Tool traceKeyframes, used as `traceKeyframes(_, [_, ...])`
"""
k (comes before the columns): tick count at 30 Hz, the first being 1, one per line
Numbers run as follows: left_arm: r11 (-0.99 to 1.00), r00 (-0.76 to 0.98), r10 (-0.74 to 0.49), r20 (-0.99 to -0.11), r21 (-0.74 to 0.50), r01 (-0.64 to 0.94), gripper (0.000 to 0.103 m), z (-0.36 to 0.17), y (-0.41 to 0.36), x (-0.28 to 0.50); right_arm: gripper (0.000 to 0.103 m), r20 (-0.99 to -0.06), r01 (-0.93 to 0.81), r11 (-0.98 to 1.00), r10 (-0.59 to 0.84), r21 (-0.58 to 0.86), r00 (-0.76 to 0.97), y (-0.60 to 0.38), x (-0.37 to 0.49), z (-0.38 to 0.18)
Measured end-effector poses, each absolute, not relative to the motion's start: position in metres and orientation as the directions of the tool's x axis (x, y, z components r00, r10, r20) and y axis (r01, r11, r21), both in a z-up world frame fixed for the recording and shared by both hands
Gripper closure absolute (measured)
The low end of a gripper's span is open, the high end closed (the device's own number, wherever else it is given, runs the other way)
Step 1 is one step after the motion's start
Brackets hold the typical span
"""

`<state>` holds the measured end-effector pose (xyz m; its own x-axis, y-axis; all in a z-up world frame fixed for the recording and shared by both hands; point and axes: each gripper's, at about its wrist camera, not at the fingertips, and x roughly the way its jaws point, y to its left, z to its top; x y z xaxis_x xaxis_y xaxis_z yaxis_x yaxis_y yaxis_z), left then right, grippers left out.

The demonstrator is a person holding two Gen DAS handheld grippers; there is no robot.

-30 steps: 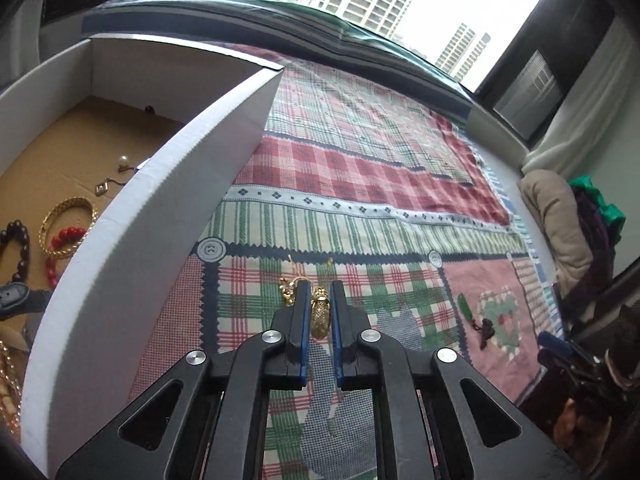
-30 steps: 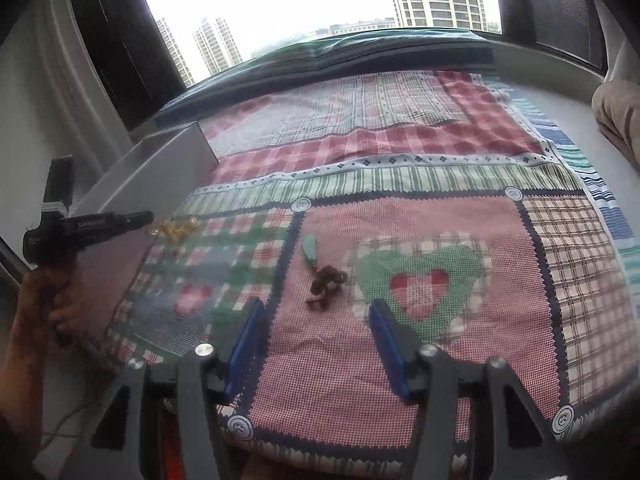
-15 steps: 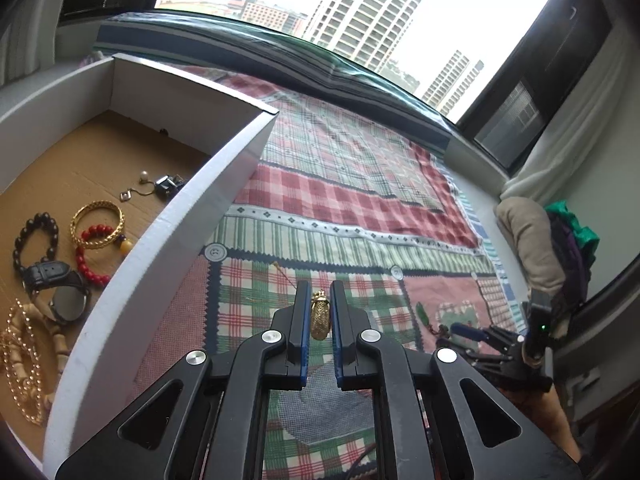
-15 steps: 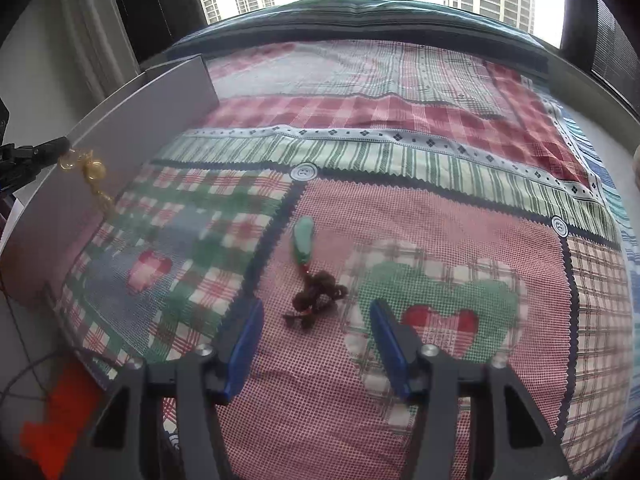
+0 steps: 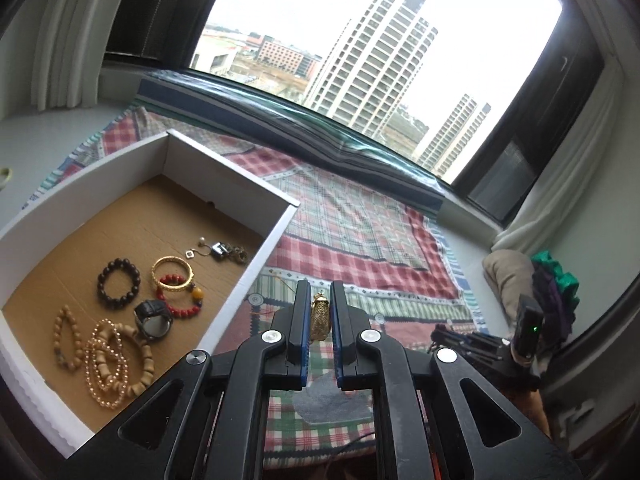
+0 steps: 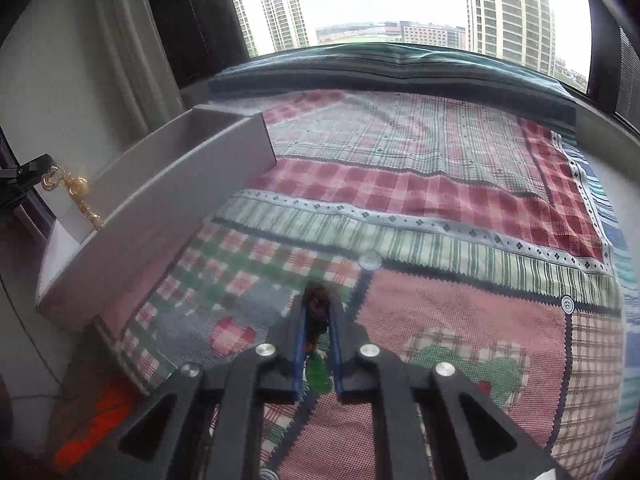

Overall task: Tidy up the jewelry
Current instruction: 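Carry the gold chain into the box with left tool while right drops the keychain there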

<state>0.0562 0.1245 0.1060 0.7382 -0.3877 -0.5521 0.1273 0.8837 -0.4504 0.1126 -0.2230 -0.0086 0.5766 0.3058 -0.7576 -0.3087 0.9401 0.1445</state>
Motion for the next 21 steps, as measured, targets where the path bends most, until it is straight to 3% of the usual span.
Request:
traceKeyframes(5, [0.924, 0.803, -0.238, -0.547, -0.382, 0.014, 0.096, 0.126, 0.173, 0.038, 0.092, -0.676, -0.464, 0.869, 0.447, 0.173, 0.586, -0.162, 0.129, 0.043])
traceKeyframes(11, [0.924, 0.793, -0.062, -0.606, -0.335, -0.184, 0.096, 0.097, 0.238, 0.046, 0.092, -0.630, -0.631, 0.758, 0.574, 0.166, 0.523, -0.061, 0.162, 0.072])
traceKeyframes(15, [0.898, 0.751, -0.042, -0.659, -0.355, -0.261, 0.096, 0.062, 0.272, 0.071, 0.092, -0.674, -0.688, 0.703, 0.598, 0.180, 0.435, 0.005, 0.200, 0.062])
traceKeyframes(21, [0.887, 0.686, 0.009, -0.727, -0.311, -0.341, 0.096, 0.018, 0.297, 0.111, 0.092, -0.811, -0.695, 0.707, 0.479, 0.131, 0.335, 0.079, 0.261, 0.008])
